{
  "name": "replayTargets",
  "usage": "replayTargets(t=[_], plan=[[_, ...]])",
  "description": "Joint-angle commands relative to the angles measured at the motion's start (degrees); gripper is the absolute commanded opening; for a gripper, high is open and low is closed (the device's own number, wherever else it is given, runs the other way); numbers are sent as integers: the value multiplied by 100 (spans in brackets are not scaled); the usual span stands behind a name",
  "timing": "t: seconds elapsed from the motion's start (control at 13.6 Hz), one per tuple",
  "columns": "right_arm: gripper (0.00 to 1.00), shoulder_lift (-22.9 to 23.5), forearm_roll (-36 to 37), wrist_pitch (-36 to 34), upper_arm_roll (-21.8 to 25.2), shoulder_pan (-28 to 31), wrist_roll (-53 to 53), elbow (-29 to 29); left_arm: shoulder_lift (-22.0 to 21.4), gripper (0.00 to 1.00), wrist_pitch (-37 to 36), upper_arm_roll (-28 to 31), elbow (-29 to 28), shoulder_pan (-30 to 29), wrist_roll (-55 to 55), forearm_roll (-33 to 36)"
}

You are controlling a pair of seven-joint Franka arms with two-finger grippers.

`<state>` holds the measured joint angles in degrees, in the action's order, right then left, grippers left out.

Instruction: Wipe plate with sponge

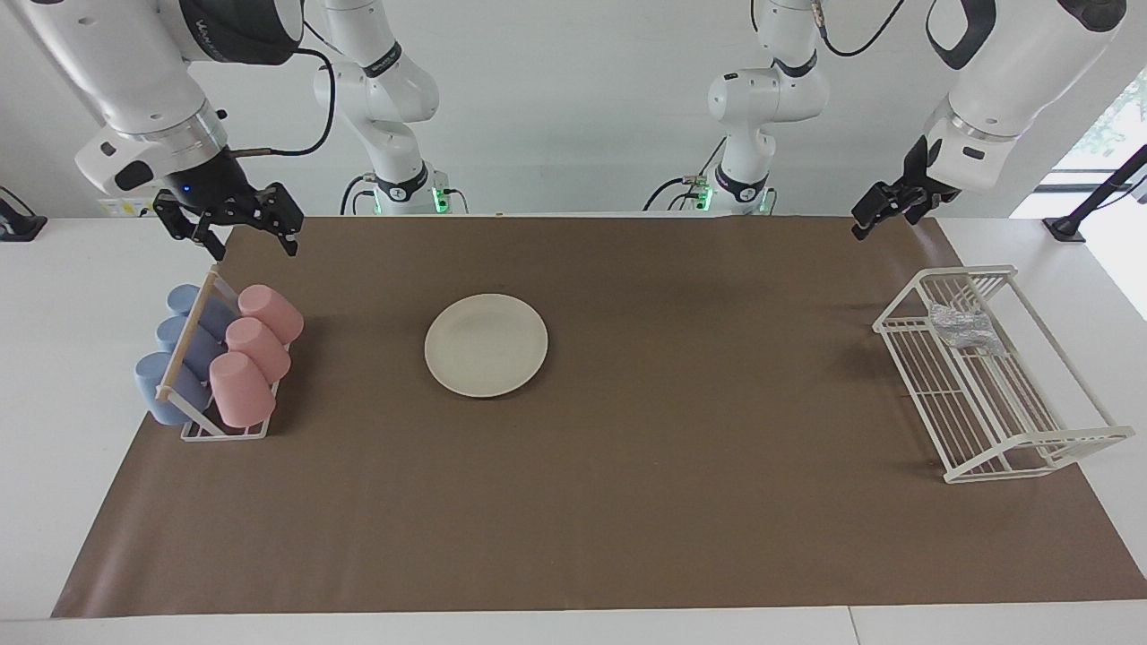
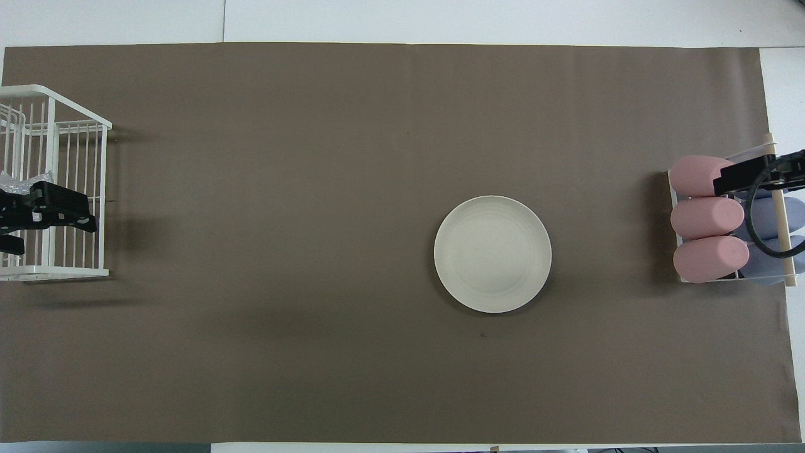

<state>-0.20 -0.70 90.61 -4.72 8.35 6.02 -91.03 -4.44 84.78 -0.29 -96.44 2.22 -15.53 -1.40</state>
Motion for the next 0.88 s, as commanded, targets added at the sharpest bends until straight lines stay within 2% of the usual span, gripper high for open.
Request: replayTargets(t=[0.0, 0.29, 0.81], plan=[[100, 12, 184, -175, -20, -18, -101, 111, 170, 100, -58, 161, 11, 174, 33, -71], [100, 12, 580, -184, -55, -105, -101, 103, 654, 100, -734, 135, 1177, 174, 32, -71], [100, 3, 483, -378, -55, -106, -154, 103, 646, 100, -375, 134, 917, 147, 497, -132]])
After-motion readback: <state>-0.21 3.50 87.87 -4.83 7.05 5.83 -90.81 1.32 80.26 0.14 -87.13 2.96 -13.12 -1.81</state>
